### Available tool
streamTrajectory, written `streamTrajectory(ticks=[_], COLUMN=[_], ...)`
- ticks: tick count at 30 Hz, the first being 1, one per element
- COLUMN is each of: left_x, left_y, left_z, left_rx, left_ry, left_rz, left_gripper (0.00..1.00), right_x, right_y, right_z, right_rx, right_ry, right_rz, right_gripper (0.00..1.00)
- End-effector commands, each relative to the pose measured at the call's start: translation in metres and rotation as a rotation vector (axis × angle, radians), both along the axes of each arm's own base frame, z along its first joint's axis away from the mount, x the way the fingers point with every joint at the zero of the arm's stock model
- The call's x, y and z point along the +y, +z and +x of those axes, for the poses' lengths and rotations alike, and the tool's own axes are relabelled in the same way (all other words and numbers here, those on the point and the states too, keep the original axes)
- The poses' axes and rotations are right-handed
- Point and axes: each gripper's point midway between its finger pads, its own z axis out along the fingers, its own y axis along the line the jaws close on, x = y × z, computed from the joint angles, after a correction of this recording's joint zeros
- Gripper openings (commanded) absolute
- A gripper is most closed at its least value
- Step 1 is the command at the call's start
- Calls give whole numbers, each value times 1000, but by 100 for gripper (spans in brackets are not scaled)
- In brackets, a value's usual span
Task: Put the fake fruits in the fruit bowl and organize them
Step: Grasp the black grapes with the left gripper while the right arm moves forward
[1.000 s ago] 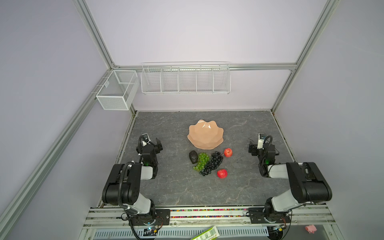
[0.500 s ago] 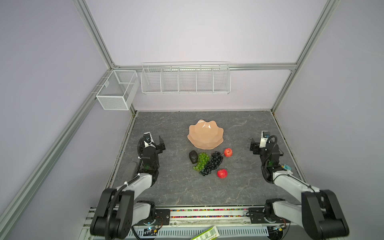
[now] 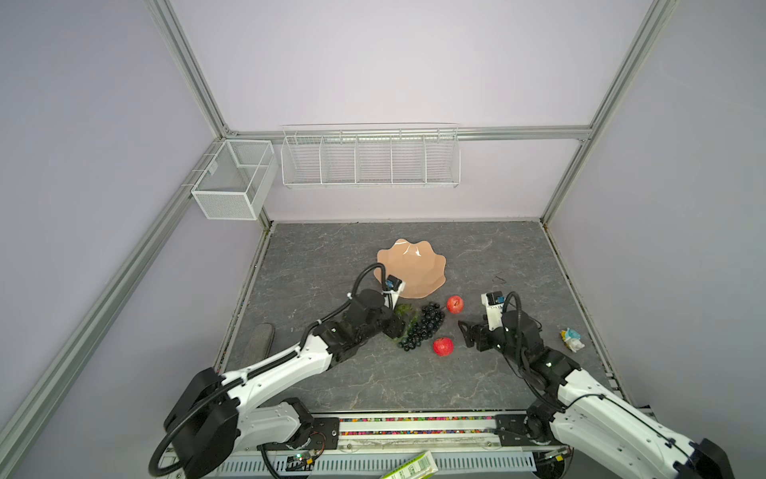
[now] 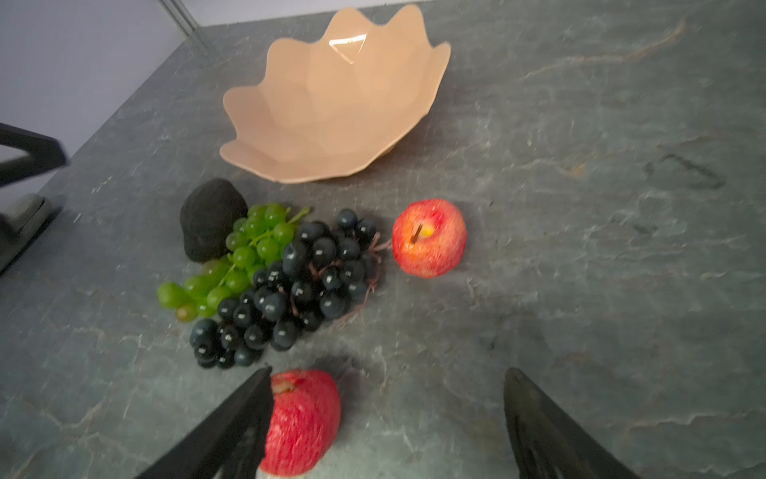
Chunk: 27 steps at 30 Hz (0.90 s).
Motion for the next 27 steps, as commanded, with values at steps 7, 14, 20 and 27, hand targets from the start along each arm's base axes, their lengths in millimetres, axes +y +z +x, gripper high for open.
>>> streamTrajectory(ticks=[7, 14, 20, 27], left_x=[-58, -78, -82, -89], left_y=[-25, -50, -76, -106], left_z=[13, 19, 27, 20], left_rx=[116, 137, 173, 255], left_ry=[-55, -30, 32, 18], left_rz=[-15, 67, 146, 240], left_gripper=[69, 68, 68, 66], right_x=[11, 22, 29, 25], right_y=[-8, 0, 7, 7], right_z=[-23, -25, -25, -23], right_rx=[75, 43, 38, 23], right_ry=[49, 116, 151, 125], right_rz=[37, 47, 47, 35], right_gripper=[88, 88, 88, 88])
